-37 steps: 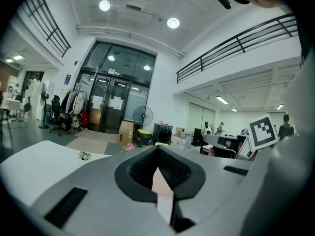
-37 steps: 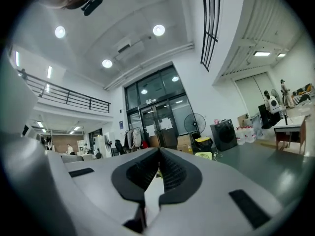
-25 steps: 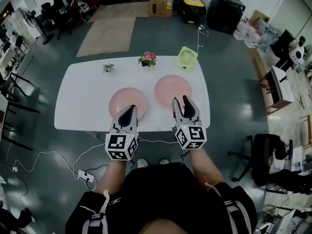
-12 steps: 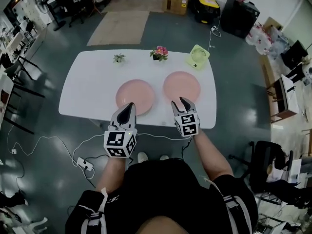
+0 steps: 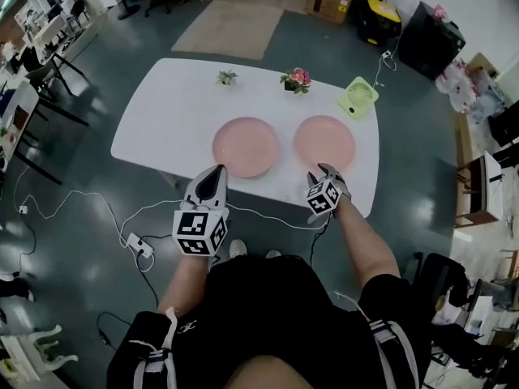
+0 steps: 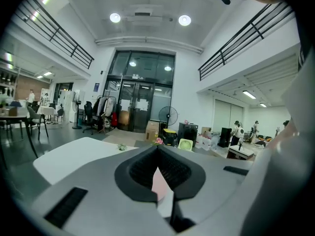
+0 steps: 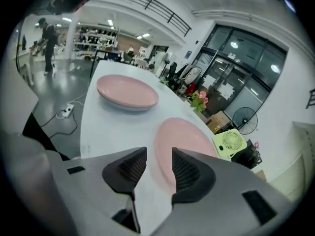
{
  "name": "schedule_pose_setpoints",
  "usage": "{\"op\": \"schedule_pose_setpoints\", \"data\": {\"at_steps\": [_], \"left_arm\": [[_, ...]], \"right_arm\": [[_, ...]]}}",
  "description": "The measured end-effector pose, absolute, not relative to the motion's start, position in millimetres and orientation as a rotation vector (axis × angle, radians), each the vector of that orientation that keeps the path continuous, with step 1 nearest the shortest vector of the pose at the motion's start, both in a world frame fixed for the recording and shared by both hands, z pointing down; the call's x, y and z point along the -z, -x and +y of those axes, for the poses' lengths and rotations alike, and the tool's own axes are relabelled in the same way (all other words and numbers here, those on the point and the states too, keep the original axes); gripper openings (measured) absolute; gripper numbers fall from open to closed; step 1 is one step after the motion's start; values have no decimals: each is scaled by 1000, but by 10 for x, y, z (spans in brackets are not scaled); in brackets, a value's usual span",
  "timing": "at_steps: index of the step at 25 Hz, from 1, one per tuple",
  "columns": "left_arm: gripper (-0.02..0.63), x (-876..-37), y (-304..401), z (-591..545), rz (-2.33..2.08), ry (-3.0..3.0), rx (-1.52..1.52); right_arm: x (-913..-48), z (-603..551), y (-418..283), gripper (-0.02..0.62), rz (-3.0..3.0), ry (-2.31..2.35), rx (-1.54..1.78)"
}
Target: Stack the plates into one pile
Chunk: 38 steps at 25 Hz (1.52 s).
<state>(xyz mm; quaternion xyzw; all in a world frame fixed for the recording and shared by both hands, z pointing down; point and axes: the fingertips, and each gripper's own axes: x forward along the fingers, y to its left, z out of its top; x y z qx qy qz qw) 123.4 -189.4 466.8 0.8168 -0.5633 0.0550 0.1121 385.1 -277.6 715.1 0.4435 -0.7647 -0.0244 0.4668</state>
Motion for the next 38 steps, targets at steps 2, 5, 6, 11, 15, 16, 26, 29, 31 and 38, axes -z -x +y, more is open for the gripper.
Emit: {"op": "schedule_pose_setpoints", "data": {"at_steps": [2, 5, 6, 11, 15, 16, 26, 29, 31, 38], "left_arm": [[12, -4699, -1140, -1877, -1673, -2379, -167], [12, -4723, -1038, -1827, -1698, -2361, -185], [12, -4724, -1012, -1814, -1707, -2356, -190], [12, -4744, -901, -1834, -1737, -2330, -209], [12, -4764, -872, -1883, -1744, -2325, -217], [13, -4760, -867, -1891, -1745, -2325, -217], [12, -4727, -774, -1961, -1761, -2325, -204], [12, -4702, -726, -1997, -1768, -2326, -182], [12, -4688, -717, -2014, -1771, -2327, -168], [12, -4643, -633, -1927, -1793, -2310, -123]], "right_arm": [[-7284, -2833, -3868, 176, -1832, -1041, 82], [-7441, -2899, -3924, 176, -1770, -987, 94], [-7485, -2918, -3954, 177, -1750, -972, 92], [-7735, -3069, -4091, 181, -1626, -885, 140], [-7783, -3215, -4123, 139, -1591, -880, 160], [-7790, -3224, -4119, 116, -1584, -873, 161], [-7478, -3306, -3858, 41, -1584, -925, 288], [-7283, -3339, -3695, 40, -1608, -945, 351], [-7132, -3365, -3560, 40, -1632, -953, 400], [-6499, -3257, -2781, 43, -1755, -910, 578]]}}
